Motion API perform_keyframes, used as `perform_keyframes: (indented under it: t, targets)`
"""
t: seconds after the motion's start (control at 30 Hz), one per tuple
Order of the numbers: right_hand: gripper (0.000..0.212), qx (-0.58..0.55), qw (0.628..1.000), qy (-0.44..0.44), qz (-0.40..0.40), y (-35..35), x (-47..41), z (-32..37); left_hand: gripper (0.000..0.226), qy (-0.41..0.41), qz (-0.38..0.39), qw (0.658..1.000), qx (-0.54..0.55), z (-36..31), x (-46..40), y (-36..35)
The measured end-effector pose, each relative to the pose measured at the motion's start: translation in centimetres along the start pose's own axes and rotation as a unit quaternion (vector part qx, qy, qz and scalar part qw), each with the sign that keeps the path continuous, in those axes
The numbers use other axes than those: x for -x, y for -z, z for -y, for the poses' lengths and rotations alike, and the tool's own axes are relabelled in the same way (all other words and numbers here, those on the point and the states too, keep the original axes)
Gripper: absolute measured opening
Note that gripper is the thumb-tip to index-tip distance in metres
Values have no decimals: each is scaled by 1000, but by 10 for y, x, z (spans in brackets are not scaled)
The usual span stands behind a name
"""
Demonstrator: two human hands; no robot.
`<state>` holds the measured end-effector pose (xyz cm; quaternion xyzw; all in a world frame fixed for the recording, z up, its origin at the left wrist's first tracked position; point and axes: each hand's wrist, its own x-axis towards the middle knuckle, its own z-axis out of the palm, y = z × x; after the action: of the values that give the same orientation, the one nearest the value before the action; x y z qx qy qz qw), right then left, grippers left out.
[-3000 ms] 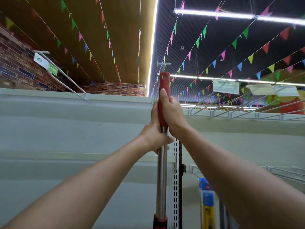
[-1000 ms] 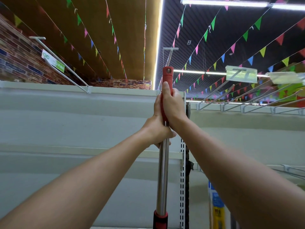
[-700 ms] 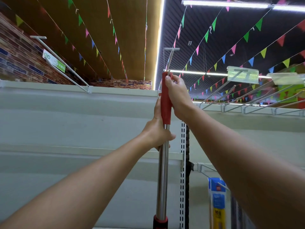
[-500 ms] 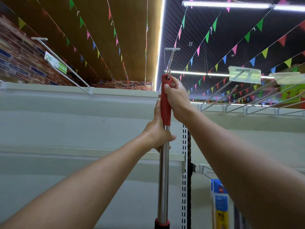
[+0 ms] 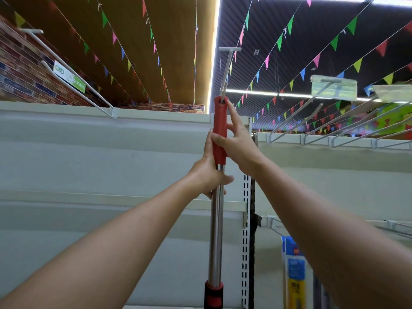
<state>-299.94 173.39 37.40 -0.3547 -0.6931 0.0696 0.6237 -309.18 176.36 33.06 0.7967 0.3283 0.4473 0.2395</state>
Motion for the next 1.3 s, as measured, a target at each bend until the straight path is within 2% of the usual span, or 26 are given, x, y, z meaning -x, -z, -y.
perform_keyframes:
  t: [0.17,0.33,0.6,0.8,1.03,1.17,1.3]
  targets:
    - [84,88,996,9,1,2,-6,-1,122,-5,-11,999,-32,9,-12,-3]
    - [88,122,993,-6,-9,1,-12,-6,116,-18,19,999,-39,13,-19,9]
    - [85,173,984,-30,-8,-2,-26,-27,106,-51,-48,995,-77,34,-41,1]
    - [109,209,974,-70,43,-2,-40,-48,100,-47,-44,996,-65,47,-58,-5]
    - [99,180,981,-73,27,-1,-49,-70,118,-18,21,999,-38,61,-65,-10]
    - [92,139,986,-78,38,2,-53,-86,116,-28,10,999,-20,72,-75,-13]
    - [88,104,989,-94,54,5,-56,-95,103,-5,15,999,28,91,-77,-22]
